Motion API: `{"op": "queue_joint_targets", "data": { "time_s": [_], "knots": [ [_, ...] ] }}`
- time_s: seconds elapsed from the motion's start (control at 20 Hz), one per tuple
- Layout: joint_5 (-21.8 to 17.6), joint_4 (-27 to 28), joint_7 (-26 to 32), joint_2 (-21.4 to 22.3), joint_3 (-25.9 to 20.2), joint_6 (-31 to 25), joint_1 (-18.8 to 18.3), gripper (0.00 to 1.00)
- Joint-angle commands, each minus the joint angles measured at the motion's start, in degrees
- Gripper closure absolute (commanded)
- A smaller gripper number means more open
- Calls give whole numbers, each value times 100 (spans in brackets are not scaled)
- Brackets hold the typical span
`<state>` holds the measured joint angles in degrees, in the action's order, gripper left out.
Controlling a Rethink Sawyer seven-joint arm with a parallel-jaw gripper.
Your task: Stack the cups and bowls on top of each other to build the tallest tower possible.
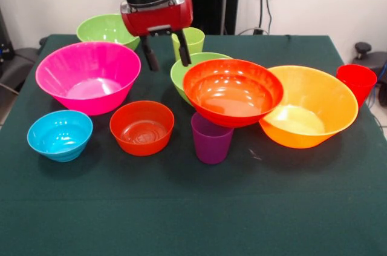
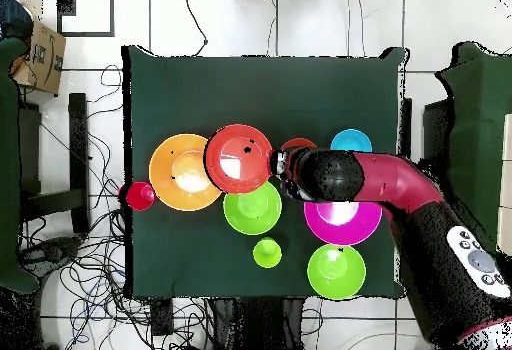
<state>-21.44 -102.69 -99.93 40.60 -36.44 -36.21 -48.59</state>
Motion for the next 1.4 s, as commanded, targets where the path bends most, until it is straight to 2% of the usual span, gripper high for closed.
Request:
{"op": "queue_joint_targets", "data": {
  "time_s": [0.05, 0.35, 0.85, 1.15, 1.4],
  "knots": [
    [-123, -97, 603, 18, -111, -628, 16, 0],
    [-246, -191, 685, 541, -12, -809, -59, 0],
    [-337, -97, 756, 902, 78, -1191, -105, 0],
    [-682, -66, 583, 523, 200, -741, -21, 0],
    [-809, -93, 522, 327, 260, -483, -9, 0]
  ]
}}
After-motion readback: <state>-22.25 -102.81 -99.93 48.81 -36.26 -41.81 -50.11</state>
